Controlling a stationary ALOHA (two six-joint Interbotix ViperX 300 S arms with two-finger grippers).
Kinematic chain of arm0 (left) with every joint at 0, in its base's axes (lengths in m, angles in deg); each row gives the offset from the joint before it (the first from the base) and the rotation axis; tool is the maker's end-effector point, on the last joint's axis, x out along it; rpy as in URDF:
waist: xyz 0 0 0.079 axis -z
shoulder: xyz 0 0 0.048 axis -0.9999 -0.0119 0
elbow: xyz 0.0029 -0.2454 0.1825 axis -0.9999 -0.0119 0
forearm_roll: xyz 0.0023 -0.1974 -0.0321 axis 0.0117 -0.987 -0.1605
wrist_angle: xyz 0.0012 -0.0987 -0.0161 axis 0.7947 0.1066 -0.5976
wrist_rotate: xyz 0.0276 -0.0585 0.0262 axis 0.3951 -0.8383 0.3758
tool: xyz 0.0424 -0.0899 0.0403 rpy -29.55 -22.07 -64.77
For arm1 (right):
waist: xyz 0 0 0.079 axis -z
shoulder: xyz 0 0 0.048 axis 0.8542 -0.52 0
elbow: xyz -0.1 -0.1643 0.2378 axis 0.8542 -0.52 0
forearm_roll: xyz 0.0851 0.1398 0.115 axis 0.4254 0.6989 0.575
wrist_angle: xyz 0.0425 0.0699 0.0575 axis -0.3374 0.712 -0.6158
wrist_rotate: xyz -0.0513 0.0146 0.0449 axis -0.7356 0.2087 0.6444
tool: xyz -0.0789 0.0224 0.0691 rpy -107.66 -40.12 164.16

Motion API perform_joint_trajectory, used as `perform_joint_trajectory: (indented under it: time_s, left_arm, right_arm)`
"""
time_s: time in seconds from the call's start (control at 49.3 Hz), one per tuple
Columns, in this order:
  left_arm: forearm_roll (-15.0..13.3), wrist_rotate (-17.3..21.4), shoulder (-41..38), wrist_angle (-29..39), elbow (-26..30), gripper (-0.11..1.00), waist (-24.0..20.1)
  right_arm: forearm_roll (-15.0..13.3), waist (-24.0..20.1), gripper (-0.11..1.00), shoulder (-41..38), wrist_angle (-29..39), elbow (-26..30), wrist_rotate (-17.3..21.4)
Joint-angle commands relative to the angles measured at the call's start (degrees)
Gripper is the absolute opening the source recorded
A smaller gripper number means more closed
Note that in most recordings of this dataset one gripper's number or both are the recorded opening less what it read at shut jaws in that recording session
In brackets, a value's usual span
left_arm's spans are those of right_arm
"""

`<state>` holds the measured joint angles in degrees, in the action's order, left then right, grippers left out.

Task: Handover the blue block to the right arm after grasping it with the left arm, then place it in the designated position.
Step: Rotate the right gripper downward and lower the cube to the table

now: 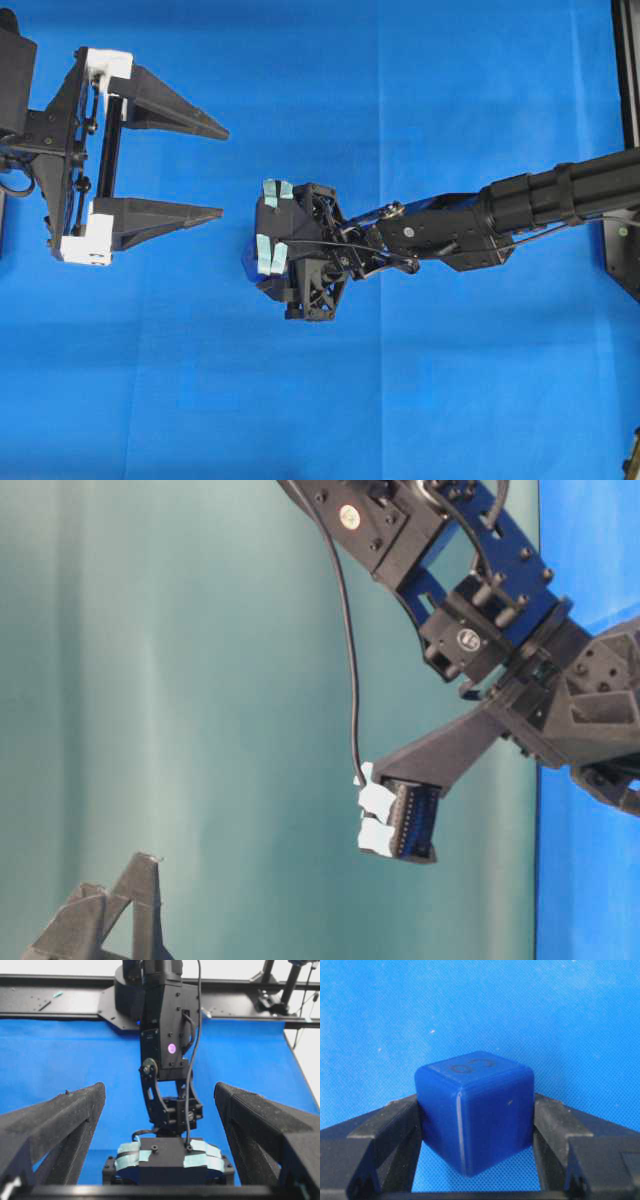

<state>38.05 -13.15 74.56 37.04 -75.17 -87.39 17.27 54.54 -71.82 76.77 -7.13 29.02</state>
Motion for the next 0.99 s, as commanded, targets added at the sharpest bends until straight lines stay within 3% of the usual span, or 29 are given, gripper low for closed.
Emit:
perform_joint_trajectory:
  time_s: [0.0,0.142,0.284,0.345,0.507,0.973]
  left_arm:
    - [-0.1,0.0,0.9,-0.3,1.0,0.93,-0.3]
    - [0.0,0.0,0.9,-0.3,0.9,0.93,-0.3]
    - [0.0,0.0,1.0,-0.3,0.9,0.93,-0.3]
    - [-0.1,0.0,0.9,-0.3,0.9,0.93,-0.3]
    - [0.0,0.0,0.9,-0.3,0.9,0.93,-0.3]
    - [-0.1,0.0,1.0,-0.3,1.0,0.93,-0.3]
  right_arm:
    - [0.2,-0.6,0.53,0.9,-0.2,0.4,0.2]
    - [0.3,-0.8,0.54,0.9,0.0,0.4,0.2]
    - [0.2,-0.9,0.89,0.9,0.4,0.5,0.2]
    - [0.2,-1.0,0.97,0.9,0.9,0.6,0.2]
    - [0.2,-0.9,0.90,1.1,2.0,0.8,0.3]
    - [0.2,-1.1,0.91,7.6,7.0,-0.2,0.0]
